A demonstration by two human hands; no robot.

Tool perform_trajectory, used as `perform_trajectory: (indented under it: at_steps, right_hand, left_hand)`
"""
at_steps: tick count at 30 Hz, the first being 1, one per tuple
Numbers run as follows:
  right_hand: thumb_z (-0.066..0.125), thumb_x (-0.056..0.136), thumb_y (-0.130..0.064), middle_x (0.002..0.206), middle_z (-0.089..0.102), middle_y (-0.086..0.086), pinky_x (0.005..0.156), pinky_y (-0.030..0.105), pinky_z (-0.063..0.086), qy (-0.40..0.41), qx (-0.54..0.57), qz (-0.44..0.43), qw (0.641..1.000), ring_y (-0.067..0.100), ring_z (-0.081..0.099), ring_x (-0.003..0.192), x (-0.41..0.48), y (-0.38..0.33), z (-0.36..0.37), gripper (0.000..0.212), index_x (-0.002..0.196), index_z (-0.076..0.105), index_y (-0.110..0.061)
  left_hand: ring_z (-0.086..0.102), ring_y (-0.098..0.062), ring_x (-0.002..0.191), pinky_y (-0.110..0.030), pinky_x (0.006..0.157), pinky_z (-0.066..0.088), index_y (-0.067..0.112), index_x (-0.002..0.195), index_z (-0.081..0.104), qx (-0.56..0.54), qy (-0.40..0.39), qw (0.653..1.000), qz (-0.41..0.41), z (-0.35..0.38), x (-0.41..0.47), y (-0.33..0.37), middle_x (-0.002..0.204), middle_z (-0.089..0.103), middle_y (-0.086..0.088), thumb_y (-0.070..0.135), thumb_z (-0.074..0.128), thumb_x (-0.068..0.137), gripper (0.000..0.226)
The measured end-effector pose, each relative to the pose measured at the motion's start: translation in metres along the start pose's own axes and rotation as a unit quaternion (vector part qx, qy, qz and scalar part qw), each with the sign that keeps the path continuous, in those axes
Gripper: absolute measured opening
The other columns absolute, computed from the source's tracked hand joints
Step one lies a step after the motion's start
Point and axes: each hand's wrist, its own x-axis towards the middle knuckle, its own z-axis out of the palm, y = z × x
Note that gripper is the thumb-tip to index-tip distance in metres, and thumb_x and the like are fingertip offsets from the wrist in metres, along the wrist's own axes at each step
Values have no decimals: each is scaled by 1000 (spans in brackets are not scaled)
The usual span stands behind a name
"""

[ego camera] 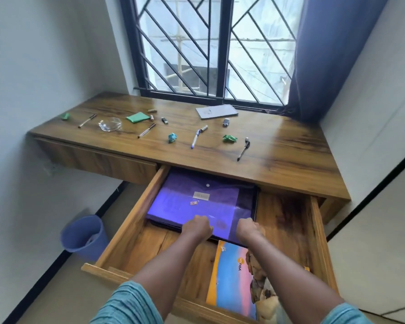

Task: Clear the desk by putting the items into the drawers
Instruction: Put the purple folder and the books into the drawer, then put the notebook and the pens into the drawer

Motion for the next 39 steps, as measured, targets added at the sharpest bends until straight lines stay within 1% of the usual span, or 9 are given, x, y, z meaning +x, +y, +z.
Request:
perform_trajectory:
  at_steps: [6,10,14,18,21,24,29,33,39]
  right_hand:
    - [38,92,-7,130,55,10,93,32,46,62,37,-48,996,28,54,121,-5,-99,-21,36,123,56,-9]
    - [38,90,-4,122,60,13,87,33,48,106,62,-73,990,31,58,114,-5,-192,-23,34,117,60,-8]
    - [38,91,-8,121,61,14,87,35,47,134,104,-63,983,34,57,115,-2,-293,-16,35,115,63,-10]
    - [43,92,-17,119,63,12,94,36,44,166,122,-85,975,30,56,117,10,-396,-22,31,114,65,-13]
    - [50,90,-25,117,63,11,86,36,48,180,119,-97,972,31,57,114,19,-443,-21,29,112,64,-13]
    - [50,92,-29,117,62,10,85,37,49,195,116,-110,968,32,57,113,39,-464,-25,31,113,63,-12]
    - [34,96,-16,116,61,13,83,40,49,260,99,-121,953,32,59,107,96,-469,-43,30,112,57,-5]
    - [31,97,-13,121,57,14,90,40,45,295,152,-100,938,30,52,116,160,-474,-70,30,112,56,-5]
    - [35,95,-11,124,55,15,96,39,44,329,130,-77,932,30,48,120,217,-461,-108,29,111,57,-4]
  left_hand:
    - [59,-34,108,-36,88,46,9,113,61,24,76,996,33,-45,9,-61,120,60,-15,17,35,93,34]
    - [54,-29,119,-37,95,44,17,127,55,-8,112,989,95,-85,26,-133,130,56,-9,8,34,91,43]
    - [54,-25,118,-38,93,49,19,122,56,-16,166,972,163,-127,48,-225,126,56,-2,16,35,93,36]
    - [37,-24,136,-35,112,34,12,140,41,29,197,963,180,-179,87,-301,148,39,-8,17,33,99,42]
    - [25,-26,143,-33,119,21,7,146,29,64,182,966,172,-199,113,-335,154,27,-13,19,32,100,47]
    - [15,-26,146,-33,121,12,8,149,20,97,177,963,176,-217,142,-348,158,16,-12,22,31,101,51]
    - [4,-27,148,-36,120,5,9,151,9,163,176,949,207,-243,199,-340,160,3,-9,23,28,102,54]
    - [2,-24,148,-35,120,4,11,151,9,171,158,947,222,-270,252,-317,160,2,-6,17,29,101,55]
    - [5,-24,148,-33,120,5,9,151,10,149,174,938,258,-305,314,-263,160,6,-7,18,29,100,55]
